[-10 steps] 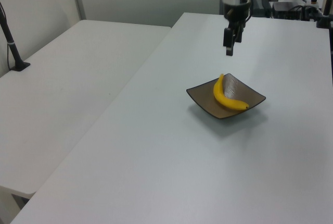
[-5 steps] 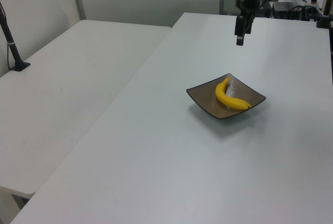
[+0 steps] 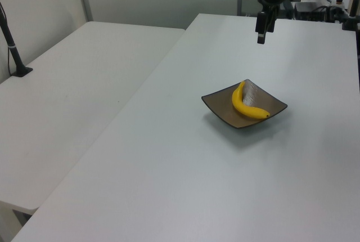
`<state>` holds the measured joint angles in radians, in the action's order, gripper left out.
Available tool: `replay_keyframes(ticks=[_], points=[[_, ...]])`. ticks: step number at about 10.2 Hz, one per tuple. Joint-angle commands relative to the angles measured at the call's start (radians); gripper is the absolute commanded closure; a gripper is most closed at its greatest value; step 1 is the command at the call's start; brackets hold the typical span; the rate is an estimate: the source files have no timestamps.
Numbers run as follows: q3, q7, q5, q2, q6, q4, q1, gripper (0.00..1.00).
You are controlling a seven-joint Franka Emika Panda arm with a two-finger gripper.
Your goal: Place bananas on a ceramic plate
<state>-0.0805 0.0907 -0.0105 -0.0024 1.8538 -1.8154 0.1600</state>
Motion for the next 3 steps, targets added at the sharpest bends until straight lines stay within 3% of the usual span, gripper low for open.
replay_keyframes(ticks=[1, 3], points=[[0.076, -0.019, 0.02, -0.016, -0.001, -0.025, -0.057, 0.0], [0.077, -0.019, 0.021, -0.016, 0.001, -0.024, -0.057, 0.0]])
